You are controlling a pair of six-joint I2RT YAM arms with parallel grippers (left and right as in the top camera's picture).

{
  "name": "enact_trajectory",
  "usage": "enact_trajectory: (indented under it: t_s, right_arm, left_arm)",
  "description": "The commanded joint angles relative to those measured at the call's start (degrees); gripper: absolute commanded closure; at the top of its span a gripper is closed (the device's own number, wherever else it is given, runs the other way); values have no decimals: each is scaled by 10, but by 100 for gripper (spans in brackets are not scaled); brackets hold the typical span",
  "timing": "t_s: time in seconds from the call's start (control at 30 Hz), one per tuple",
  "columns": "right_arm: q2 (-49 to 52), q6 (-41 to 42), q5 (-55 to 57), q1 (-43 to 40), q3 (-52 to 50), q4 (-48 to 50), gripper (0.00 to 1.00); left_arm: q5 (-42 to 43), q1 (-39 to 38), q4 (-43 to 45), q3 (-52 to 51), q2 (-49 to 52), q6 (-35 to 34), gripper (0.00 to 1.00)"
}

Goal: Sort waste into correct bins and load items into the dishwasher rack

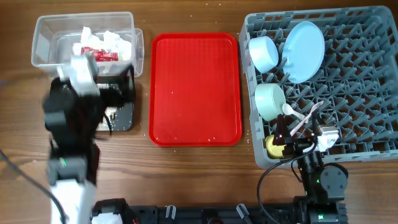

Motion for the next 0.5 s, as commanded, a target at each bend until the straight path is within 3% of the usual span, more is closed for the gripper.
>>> enact_trajectory:
  t_s: [0.0, 0.13, 0.47]
  right_arm:
    - [-4, -9, 7, 4, -1, 2, 0]
    - [-4, -10, 7, 4, -1, 2, 0]
    - [-4, -9, 7, 4, -1, 2, 0]
  left_arm:
    - [-19, 4, 61, -189, -195, -11, 0]
    - [-40, 4, 66, -311, -369, -10, 0]
    - [-59, 4, 49, -397, -493, -10, 0]
